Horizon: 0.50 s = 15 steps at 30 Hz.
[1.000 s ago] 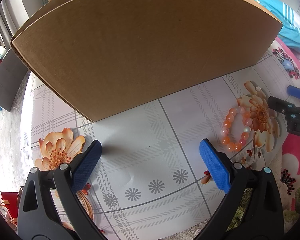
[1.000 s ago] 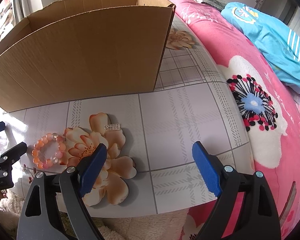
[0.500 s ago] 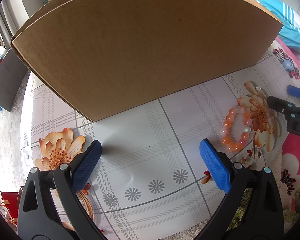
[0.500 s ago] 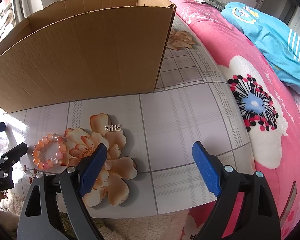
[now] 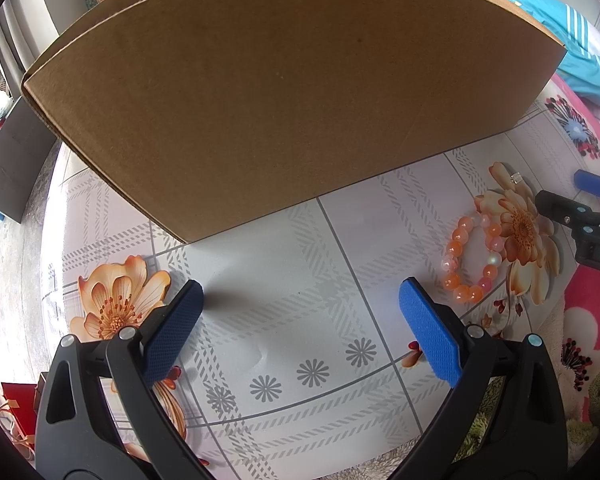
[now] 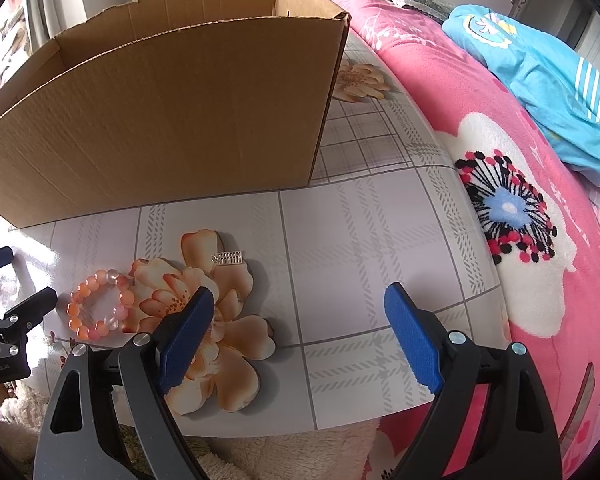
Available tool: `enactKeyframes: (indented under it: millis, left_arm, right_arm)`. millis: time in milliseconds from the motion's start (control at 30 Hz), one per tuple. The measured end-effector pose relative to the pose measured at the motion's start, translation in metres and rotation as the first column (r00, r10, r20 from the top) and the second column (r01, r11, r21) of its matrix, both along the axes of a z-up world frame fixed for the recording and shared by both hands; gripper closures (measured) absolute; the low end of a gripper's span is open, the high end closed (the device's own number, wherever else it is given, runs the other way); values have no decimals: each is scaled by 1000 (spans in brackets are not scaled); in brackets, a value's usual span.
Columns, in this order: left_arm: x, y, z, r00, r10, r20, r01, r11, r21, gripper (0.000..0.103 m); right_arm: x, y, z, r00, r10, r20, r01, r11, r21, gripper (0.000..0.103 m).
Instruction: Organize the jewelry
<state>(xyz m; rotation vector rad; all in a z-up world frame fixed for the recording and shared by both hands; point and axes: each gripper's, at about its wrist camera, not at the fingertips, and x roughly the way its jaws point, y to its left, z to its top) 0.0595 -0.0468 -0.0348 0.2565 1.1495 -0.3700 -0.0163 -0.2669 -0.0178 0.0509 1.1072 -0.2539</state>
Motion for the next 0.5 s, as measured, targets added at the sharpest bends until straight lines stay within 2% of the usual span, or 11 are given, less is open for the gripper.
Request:
enactKeyframes:
  millis: [500]
  left_arm:
    - [0,1,0,1000,-1,3,1,1000,-2,8]
  right_arm:
    - [0,1,1,1000,0,6,0,1000,5,18]
